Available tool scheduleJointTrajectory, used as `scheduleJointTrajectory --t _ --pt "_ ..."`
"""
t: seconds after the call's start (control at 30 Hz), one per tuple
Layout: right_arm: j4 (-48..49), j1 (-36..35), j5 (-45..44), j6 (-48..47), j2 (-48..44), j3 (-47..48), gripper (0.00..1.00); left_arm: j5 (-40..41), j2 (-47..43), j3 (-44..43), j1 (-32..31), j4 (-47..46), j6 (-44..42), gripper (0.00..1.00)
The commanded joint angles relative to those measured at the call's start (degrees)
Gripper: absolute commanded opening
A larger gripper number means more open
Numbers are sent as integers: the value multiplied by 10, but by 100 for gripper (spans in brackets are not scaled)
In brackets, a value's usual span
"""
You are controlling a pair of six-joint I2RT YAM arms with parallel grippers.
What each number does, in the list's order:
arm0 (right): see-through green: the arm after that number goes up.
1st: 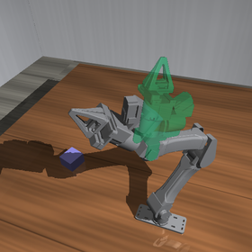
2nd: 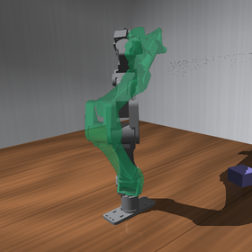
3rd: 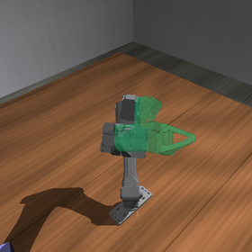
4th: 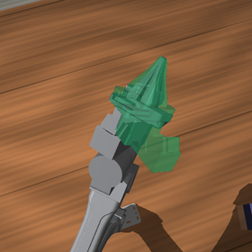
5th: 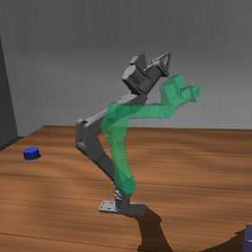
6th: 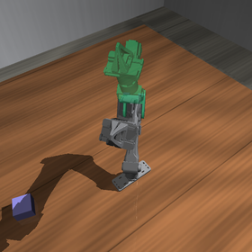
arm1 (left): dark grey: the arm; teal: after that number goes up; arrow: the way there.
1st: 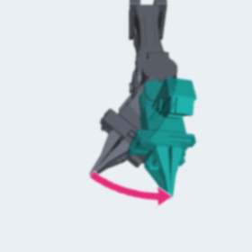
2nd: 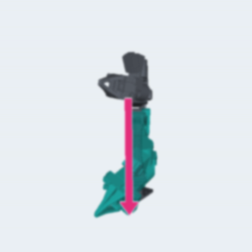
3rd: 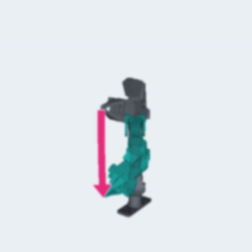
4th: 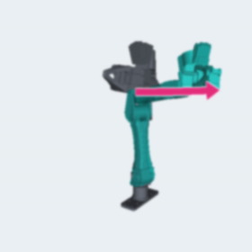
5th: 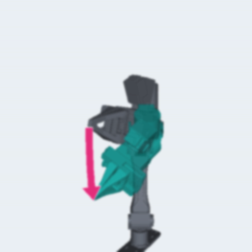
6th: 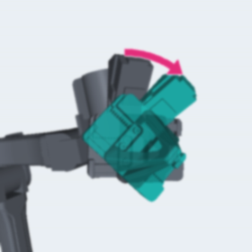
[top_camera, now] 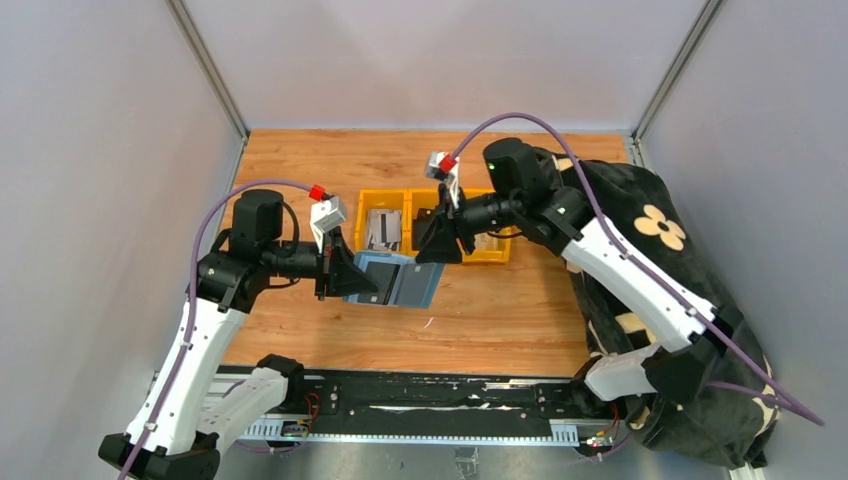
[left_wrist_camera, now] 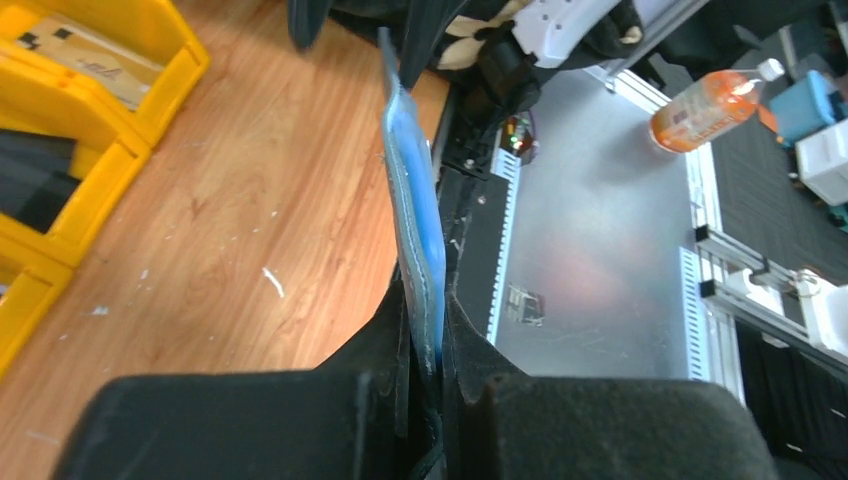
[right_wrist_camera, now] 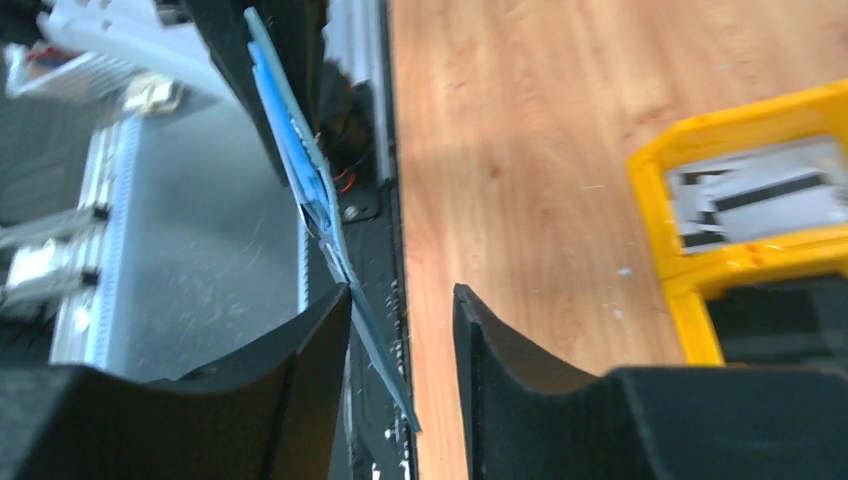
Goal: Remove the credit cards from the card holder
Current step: Remove the credit card from the card holder.
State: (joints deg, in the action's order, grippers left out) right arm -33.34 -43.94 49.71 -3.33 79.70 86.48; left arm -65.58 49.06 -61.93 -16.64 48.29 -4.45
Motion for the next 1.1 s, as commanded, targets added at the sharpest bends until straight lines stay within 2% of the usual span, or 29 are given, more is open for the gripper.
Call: scheduleJointTrajectory --t 0.0,0.1,0.2,0.27,0.53,0.87,1.07 --pt "153 23 -117 111 -103 -45 47 61 -10 -16 -2 -19 23 0" --pt "282 24 -131 196 -171 -120 60 125 -38 19 -2 -116 126 0" --pt "399 17 -69 289 -174 -172 66 156 -73 66 -2 -244 234 0" --pt "411 1 -55 311 -162 -183 67 159 -85 90 -2 -292 282 0" --pt "546 -54 -39 381 -108 -246 66 167 -86 86 -2 -292 286 0" --pt "563 -53 -39 391 -73 -258 63 52 -93 87 -2 -338 328 0" --pt "548 -53 -45 379 -67 -245 59 23 -97 87 -2 -342 341 0"
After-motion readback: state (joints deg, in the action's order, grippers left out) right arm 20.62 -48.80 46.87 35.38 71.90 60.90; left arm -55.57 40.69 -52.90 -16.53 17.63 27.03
